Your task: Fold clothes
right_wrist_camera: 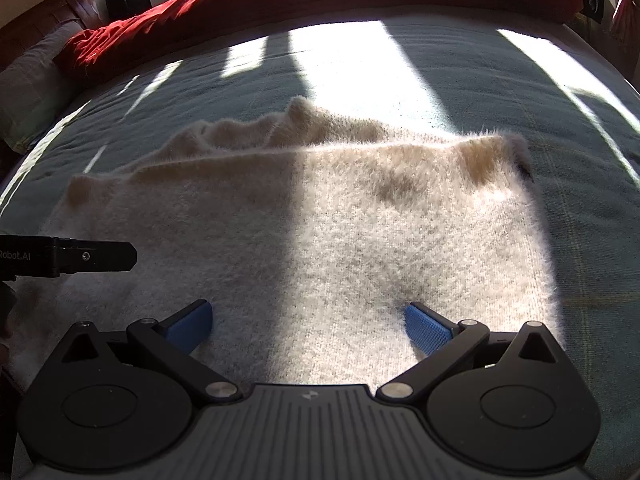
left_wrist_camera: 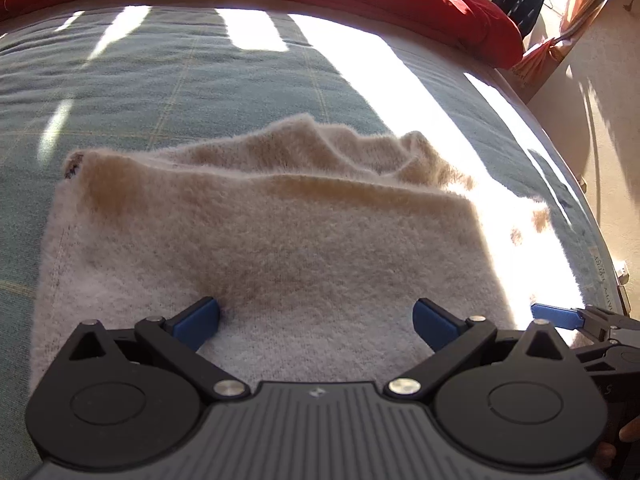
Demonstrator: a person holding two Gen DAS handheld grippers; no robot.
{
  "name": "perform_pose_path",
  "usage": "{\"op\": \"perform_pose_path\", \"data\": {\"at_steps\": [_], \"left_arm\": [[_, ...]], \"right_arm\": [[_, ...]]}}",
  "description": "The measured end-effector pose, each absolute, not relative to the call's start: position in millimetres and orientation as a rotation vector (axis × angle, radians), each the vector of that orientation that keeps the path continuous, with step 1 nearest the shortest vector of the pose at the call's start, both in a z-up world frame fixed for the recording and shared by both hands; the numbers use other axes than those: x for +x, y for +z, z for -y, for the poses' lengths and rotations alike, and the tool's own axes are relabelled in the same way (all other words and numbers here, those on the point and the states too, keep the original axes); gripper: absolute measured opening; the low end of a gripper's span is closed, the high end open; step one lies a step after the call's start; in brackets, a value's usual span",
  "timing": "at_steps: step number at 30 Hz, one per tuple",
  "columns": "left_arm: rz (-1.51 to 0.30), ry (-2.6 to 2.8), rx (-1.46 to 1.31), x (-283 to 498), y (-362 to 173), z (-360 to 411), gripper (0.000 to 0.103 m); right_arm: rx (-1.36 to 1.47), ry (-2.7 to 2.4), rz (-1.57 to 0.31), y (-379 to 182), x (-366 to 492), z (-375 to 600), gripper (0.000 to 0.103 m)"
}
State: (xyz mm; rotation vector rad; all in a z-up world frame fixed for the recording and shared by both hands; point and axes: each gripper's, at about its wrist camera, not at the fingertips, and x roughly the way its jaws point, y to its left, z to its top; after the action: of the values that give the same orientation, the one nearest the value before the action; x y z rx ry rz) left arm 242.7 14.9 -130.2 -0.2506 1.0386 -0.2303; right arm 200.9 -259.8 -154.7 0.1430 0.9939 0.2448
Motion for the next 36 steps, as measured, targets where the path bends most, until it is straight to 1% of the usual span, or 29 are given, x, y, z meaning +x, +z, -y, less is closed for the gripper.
{"op": "perform_pose_path", "data": {"at_steps": [5, 12, 19, 23, 30, 36], "left_arm": [[-0.956, -0.179, -0.241, 235.7, -102.5, -40.5, 0.102], [-0.907, -0.108, -0.268, 225.0, -88.7, -98.9, 0.102], [-0.936, -0.075, -0.38, 222.0, -112.1, -150.1, 0.102], [-0.952, -0.099, -0.435, 226.1, -129.7, -161.9, 0.102], [-0.991, -0.145, -0.425, 237.5, -150.4, -169.6, 0.102], [-1.018, -0.321, -0.556, 252.4, -169.6, -179.6, 0.101]], "right_arm": [[0.286, 0.367, -0.869, -121.7, 210.5, 258.1, 0.103], [0.328, 0.435, -0.893, -133.4, 236.8, 220.4, 0.103], [0.36, 0.487, -0.93, -149.7, 263.1, 182.1, 0.103], [0.364, 0.495, -0.942, -157.9, 278.8, 164.8, 0.103], [0.338, 0.449, -0.929, -163.6, 303.3, 154.8, 0.103], [0.341, 0.453, -0.933, -155.4, 301.2, 157.6, 0.103]]}}
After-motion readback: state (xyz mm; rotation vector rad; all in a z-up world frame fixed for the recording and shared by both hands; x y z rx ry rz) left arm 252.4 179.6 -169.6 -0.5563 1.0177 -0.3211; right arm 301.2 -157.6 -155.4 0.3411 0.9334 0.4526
